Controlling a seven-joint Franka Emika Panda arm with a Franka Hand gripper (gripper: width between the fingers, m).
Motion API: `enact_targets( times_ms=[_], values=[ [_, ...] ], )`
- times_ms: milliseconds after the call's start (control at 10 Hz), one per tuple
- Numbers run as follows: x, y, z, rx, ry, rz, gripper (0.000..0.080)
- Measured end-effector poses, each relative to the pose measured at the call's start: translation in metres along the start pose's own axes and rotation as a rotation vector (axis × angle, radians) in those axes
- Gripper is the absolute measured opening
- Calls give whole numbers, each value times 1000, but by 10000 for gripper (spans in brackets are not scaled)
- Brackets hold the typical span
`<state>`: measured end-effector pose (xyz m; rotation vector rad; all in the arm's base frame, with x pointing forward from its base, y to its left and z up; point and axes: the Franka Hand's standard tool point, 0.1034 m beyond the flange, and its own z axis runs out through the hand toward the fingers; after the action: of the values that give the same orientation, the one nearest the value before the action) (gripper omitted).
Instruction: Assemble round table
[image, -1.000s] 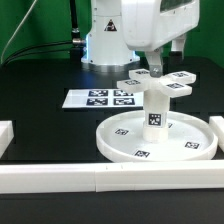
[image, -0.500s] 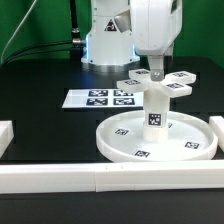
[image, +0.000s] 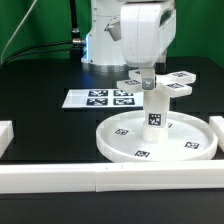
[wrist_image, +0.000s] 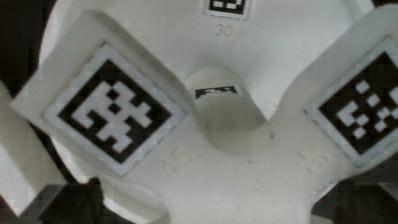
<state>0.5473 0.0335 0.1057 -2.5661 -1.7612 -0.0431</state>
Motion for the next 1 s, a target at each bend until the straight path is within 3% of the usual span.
enact_targets(
  times_ms=[800, 900, 1000],
  values=[
    [2, -4, 5, 10, -2, 25, 649],
    [2, -4, 5, 9, -2, 25, 511],
    [2, -4, 5, 9, -2, 25, 511]
  ],
)
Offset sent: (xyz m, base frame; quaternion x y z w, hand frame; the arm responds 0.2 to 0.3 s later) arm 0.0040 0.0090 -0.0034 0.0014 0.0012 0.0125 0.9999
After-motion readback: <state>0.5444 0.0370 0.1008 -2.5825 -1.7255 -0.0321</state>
